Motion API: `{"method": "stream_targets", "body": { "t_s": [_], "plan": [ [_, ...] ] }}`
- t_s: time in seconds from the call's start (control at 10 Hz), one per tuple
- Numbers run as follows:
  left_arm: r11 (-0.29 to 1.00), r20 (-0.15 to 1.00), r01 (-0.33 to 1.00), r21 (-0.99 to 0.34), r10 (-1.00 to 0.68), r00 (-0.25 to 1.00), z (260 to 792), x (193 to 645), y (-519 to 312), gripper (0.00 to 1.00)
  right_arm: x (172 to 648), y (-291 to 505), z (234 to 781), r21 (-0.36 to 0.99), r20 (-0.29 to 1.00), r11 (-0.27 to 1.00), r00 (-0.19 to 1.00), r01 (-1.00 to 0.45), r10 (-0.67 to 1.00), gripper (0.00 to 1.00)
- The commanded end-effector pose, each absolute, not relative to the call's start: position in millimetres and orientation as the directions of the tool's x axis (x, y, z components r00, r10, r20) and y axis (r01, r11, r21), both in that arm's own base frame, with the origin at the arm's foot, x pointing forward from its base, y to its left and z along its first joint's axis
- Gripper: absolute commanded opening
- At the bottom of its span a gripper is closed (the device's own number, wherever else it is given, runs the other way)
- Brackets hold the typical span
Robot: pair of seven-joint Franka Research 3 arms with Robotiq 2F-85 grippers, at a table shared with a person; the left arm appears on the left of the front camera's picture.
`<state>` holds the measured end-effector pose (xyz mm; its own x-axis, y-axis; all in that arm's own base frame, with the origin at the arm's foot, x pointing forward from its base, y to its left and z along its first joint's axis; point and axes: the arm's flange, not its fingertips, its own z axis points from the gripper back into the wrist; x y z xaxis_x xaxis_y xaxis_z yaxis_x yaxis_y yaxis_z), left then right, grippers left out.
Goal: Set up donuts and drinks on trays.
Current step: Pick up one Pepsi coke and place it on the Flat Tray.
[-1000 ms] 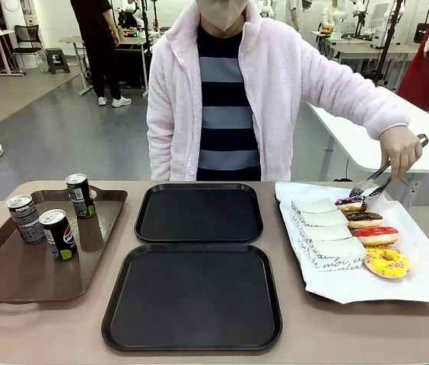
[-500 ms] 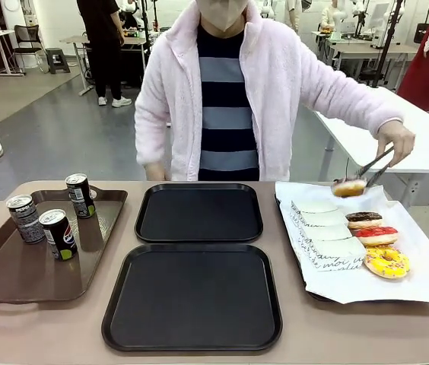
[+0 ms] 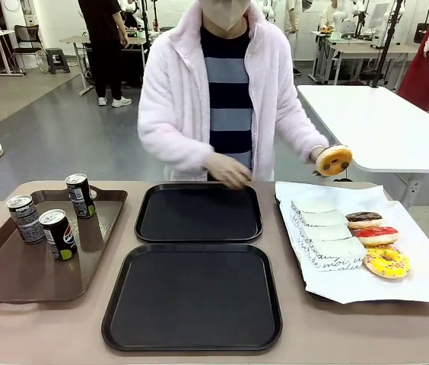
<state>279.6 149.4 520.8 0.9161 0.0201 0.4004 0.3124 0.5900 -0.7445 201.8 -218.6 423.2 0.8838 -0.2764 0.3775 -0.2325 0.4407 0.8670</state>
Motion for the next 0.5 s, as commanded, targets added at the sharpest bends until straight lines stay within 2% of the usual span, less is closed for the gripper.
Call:
{"method": "stream_targets", "body": {
  "t_s": [0.0,0.3,0.4],
  "plan": [
    [0.786,0.351,0.274,-0.555,-0.078,0.933,538,274,111,1.0,202,-220,423,0.868,0.387,0.431,0.879,-0.245,-0.279,1.0],
    [0.907,0.308,0.205,-0.368,-0.089,0.947,541,304,48,1.0,202,-220,423,0.868,0.387,0.431,0.879,-0.245,-0.279,1.0],
    [0.948,0.3,0.187,-0.257,-0.105,0.948,535,322,26,1.0,202,-220,423,0.868,0.387,0.431,0.879,-0.245,-0.279,1.0]
  ]
}}
